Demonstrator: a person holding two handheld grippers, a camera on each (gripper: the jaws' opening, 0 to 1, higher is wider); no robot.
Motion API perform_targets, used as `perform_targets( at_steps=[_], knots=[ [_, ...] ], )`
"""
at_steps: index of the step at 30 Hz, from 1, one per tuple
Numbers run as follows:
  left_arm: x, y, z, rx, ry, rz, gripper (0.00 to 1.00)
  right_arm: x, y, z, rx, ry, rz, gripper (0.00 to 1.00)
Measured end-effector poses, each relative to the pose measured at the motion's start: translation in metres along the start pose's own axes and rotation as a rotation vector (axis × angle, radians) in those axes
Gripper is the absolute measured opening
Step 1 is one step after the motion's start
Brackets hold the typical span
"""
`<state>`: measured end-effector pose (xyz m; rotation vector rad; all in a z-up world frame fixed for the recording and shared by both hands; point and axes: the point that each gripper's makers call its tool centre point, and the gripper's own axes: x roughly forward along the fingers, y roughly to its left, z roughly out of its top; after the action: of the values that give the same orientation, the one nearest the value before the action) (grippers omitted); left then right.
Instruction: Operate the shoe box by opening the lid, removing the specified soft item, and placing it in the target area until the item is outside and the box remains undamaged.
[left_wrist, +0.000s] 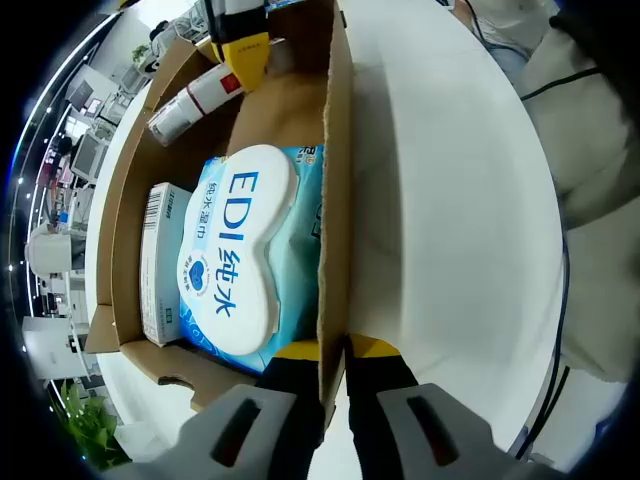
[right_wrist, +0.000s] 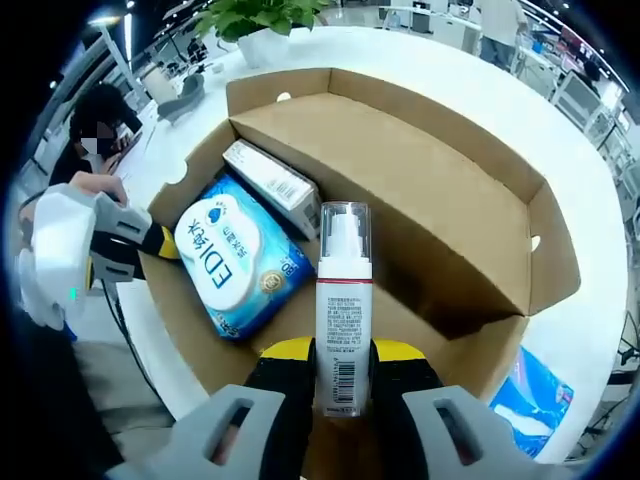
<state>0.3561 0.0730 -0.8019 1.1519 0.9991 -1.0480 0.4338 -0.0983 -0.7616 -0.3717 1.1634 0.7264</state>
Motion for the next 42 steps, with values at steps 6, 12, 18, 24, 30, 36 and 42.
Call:
perform_targets(
  at_steps=[6,12,18,24,30,36,42],
  knots=[
    [0.000,0.000,0.000,0.002,0.000,0.000,0.05,-0.007,0.002,0.000,0.001,-0.041,-0.006,0.17],
    [0.000,0.000,0.000,0.003,0.000,0.002,0.05,-0.020,0.006,0.006,0.049,-0.124,0.009,0.17],
    [0.000,0.000,0.000,0.004,0.000,0.004,0.05,-0.031,0.010,0.005,0.100,-0.178,0.020,0.17],
    [0.000,0.000,0.000,0.004,0.001,0.004,0.05,-0.038,0.012,0.002,0.118,-0.210,0.019,0.17],
    [0.000,0.000,0.000,0.004,0.001,0.003,0.05,-0.042,0.013,-0.001,0.160,-0.240,0.028,0.17],
    [0.000,0.000,0.000,0.003,0.001,0.002,0.05,-0.048,0.014,-0.001,0.172,-0.274,0.025,0.17],
    [0.000,0.000,0.000,0.004,0.001,0.003,0.05,-0.059,0.016,0.003,0.189,-0.336,0.037,0.17]
  ],
)
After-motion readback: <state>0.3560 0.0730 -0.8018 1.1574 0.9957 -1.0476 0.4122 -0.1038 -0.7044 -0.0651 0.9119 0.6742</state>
